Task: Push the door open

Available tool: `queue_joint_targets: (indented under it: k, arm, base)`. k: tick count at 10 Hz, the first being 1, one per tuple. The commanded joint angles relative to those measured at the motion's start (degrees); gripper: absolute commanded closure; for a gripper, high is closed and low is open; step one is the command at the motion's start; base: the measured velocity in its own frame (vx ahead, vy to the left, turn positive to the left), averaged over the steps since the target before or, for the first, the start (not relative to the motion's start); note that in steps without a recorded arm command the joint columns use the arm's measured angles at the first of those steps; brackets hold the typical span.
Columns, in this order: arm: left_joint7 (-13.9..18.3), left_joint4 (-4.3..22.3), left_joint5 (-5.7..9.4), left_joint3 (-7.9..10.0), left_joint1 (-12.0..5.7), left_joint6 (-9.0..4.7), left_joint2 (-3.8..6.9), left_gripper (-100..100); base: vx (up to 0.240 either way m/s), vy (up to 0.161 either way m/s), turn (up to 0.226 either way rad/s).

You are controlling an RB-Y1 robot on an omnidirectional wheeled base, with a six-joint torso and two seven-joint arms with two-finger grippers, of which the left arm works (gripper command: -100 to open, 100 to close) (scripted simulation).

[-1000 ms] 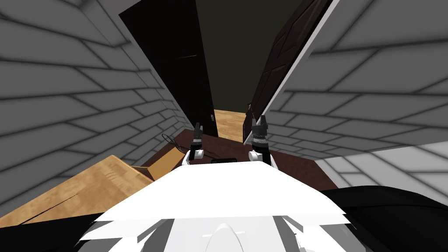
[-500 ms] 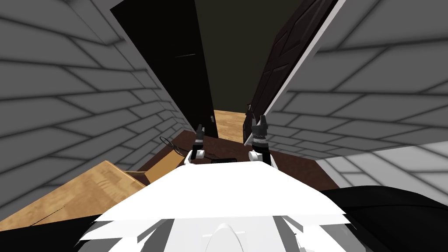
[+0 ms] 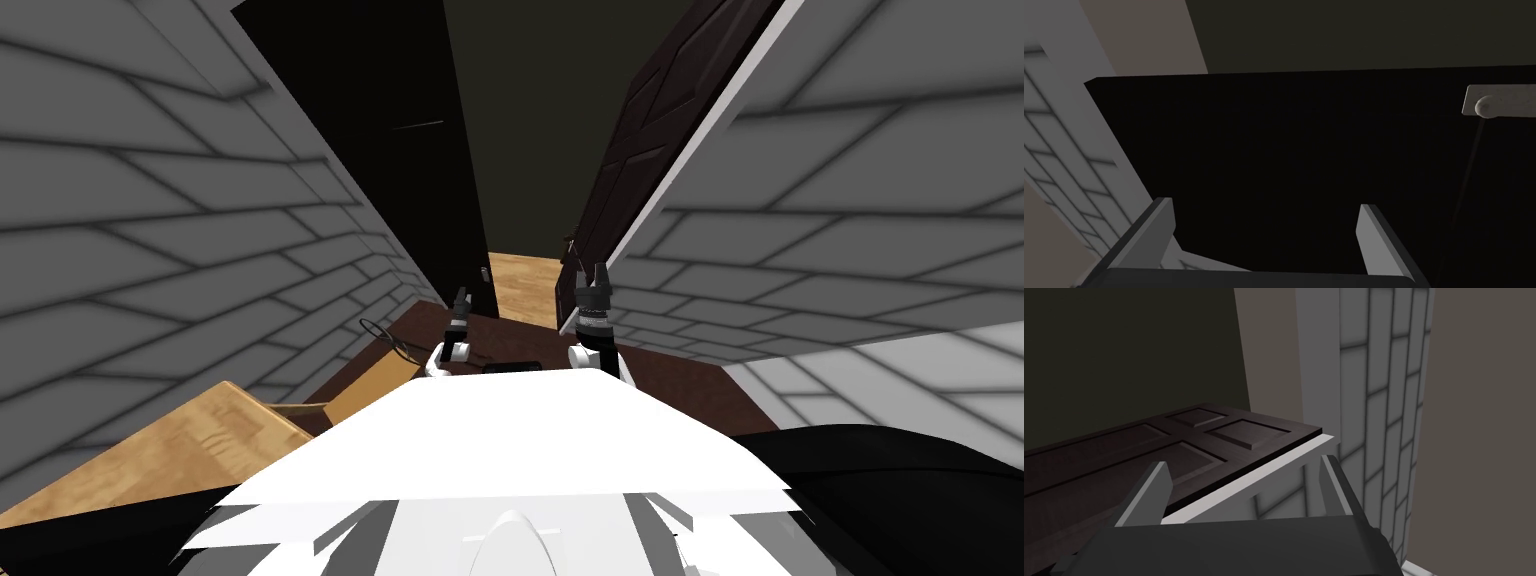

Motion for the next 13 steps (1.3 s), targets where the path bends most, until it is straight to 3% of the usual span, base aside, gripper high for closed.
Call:
queue_joint_targets:
  k: [1, 8, 13]
  arm:
    - [0.7, 2.9, -0.02, 0.01, -1.10, -0.61, 0.36, -100]
    - [3.0, 16.8, -0.31, -0.12, -6.41, -3.19, 0.84, -100]
    - [4.3, 24.0, -0.46, -0.19, -9.26, -4.57, 0.96, -100]
  base:
    - [0.091, 0.060, -0.042]
    - [0.096, 0.053, -0.043]
    - [0.071, 0.045, -0.031]
